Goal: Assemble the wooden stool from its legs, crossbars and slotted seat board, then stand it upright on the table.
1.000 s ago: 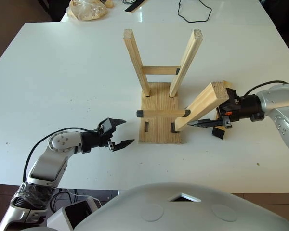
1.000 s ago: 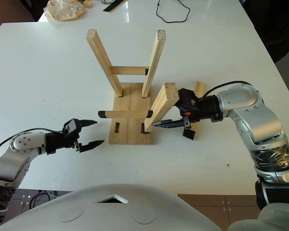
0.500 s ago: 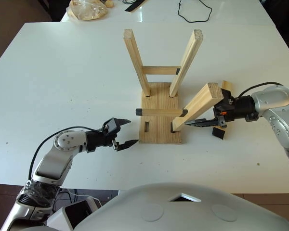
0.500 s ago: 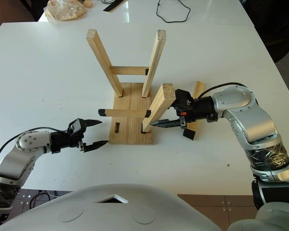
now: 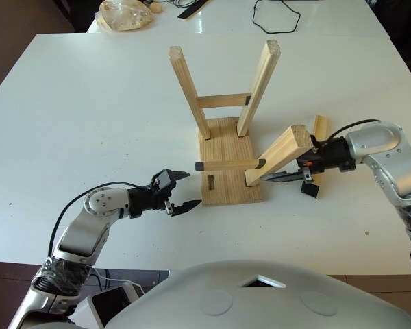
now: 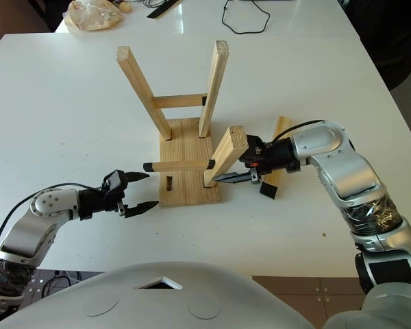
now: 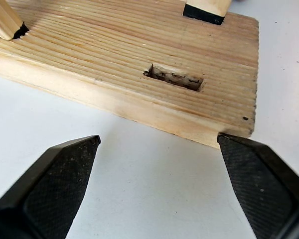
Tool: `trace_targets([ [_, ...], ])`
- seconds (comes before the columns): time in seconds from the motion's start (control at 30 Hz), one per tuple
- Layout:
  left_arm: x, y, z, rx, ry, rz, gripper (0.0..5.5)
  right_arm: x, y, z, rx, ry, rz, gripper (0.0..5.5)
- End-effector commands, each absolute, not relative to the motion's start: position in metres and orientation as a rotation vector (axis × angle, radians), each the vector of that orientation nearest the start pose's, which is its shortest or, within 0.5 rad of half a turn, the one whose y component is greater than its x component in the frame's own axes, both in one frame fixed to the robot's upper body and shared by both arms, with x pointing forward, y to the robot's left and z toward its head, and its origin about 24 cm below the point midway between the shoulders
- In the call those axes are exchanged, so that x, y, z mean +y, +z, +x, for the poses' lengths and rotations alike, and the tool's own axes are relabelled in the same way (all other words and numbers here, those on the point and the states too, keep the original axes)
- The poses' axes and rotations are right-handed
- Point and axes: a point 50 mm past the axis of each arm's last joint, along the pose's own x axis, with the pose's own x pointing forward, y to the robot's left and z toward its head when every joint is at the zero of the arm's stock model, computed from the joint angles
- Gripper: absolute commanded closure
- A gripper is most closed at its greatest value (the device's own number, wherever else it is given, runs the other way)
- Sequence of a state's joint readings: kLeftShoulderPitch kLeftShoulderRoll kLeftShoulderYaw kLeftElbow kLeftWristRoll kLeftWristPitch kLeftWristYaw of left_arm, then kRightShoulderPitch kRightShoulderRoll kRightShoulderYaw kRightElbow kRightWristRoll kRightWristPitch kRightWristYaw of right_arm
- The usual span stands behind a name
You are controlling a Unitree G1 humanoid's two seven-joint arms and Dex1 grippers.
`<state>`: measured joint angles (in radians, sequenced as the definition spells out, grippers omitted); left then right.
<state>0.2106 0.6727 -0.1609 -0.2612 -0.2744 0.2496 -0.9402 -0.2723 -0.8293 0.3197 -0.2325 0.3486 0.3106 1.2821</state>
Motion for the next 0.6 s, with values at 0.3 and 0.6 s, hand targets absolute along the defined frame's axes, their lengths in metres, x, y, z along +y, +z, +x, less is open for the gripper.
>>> trace_targets([
  [0.3,0.176,0.039,0.179,0.426,-1.124,0.198,1.14,-0.172,0.065,0.218,0.616,1.597,-0.444,3.50],
  [0.6,0.178,0.040,0.181,0.419,-1.118,0.206,1.14,-0.169,0.060,0.214,0.595,1.616,-0.472,3.50],
])
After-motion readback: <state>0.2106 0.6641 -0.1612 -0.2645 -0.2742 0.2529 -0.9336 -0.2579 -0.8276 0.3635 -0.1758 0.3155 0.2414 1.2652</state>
